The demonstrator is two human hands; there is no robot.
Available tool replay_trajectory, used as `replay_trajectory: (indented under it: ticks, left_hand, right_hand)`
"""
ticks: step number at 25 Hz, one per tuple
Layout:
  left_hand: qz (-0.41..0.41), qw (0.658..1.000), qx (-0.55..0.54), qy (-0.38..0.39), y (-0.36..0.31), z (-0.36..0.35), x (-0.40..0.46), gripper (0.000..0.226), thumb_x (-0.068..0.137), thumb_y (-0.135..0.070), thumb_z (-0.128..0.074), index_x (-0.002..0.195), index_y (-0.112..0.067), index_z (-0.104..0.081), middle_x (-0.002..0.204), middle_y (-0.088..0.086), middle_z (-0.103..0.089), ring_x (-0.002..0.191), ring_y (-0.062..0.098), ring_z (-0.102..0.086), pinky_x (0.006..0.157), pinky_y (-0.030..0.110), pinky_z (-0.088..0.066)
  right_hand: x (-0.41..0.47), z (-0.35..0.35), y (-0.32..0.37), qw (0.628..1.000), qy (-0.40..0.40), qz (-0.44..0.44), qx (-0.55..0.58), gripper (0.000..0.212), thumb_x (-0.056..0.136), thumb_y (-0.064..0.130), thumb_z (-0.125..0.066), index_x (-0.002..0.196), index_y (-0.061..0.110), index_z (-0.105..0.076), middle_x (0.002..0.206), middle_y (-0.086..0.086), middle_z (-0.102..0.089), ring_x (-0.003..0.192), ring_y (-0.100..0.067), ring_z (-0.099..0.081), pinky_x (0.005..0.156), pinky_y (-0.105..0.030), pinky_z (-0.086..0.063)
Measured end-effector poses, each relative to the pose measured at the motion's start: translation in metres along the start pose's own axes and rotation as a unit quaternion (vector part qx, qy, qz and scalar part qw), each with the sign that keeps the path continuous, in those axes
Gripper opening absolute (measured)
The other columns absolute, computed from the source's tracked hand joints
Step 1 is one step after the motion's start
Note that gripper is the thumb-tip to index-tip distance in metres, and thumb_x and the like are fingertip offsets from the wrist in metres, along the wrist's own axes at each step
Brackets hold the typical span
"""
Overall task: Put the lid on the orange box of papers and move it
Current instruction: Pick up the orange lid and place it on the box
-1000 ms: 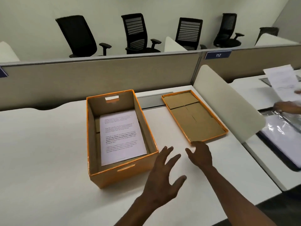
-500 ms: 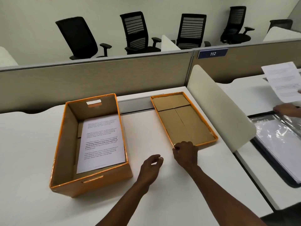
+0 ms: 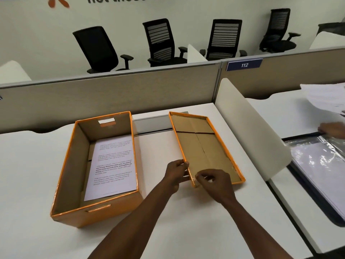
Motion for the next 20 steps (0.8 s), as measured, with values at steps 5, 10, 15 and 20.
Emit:
replay_trajectory:
  ticks: [5, 10, 15, 20]
  left_hand:
    - [-0.114, 0.991, 0.059, -0.028, -0.008, -0.006, -0.048, 0.029, 0.099, -0.022, -0.063, 0.125, -0.011, -0.068, 0.114, 0.008, -0.074, 0.104, 0.029, -0.072, 0.079, 0.036, -0.065]
    - [-0.263, 0.941, 0.190, -0.091, -0.024, 0.005, -0.109, 0.048, 0.093, -0.036, -0.068, 0.139, -0.024, -0.060, 0.124, -0.017, -0.065, 0.104, 0.007, -0.068, 0.093, 0.030, -0.057]
    - [-0.325, 0.913, 0.228, -0.088, -0.052, -0.001, -0.153, 0.054, 0.091, -0.039, -0.070, 0.141, -0.030, -0.055, 0.131, -0.009, -0.069, 0.111, 0.014, -0.071, 0.096, 0.034, -0.059]
    - [-0.398, 0.887, 0.233, -0.010, -0.090, 0.035, -0.169, 0.056, 0.082, -0.056, -0.074, 0.134, -0.053, -0.055, 0.136, -0.025, -0.062, 0.122, -0.002, -0.062, 0.101, 0.025, -0.056]
  right_hand:
    - [0.053, 0.023, 0.061, 0.998, -0.068, 0.009, 0.007, 0.039, 0.084, 0.049, -0.074, 0.107, 0.018, -0.078, 0.106, 0.006, -0.075, 0.089, -0.006, -0.067, 0.070, -0.014, -0.046]
    - [0.072, 0.019, 0.136, 0.984, -0.141, 0.084, -0.064, 0.045, 0.081, 0.054, -0.074, 0.109, 0.019, -0.076, 0.107, 0.003, -0.076, 0.094, -0.014, -0.071, 0.070, -0.016, -0.044]
    - [0.039, 0.042, 0.179, 0.964, -0.230, 0.129, -0.027, 0.027, 0.085, 0.038, -0.076, 0.103, 0.018, -0.073, 0.098, 0.002, -0.077, 0.080, -0.012, -0.072, 0.072, -0.024, -0.057]
    - [-0.008, 0.079, 0.232, 0.944, -0.264, 0.167, 0.102, 0.028, 0.086, 0.045, -0.069, 0.111, 0.031, -0.064, 0.102, 0.026, -0.065, 0.075, 0.004, -0.063, 0.070, -0.005, -0.048]
Point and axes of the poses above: each hand's wrist, its own x-axis towards the middle knuckle, its own z-axis out of the back of the hand, y = z × x, the point moved 3 cm from there along x, towards the middle knuckle
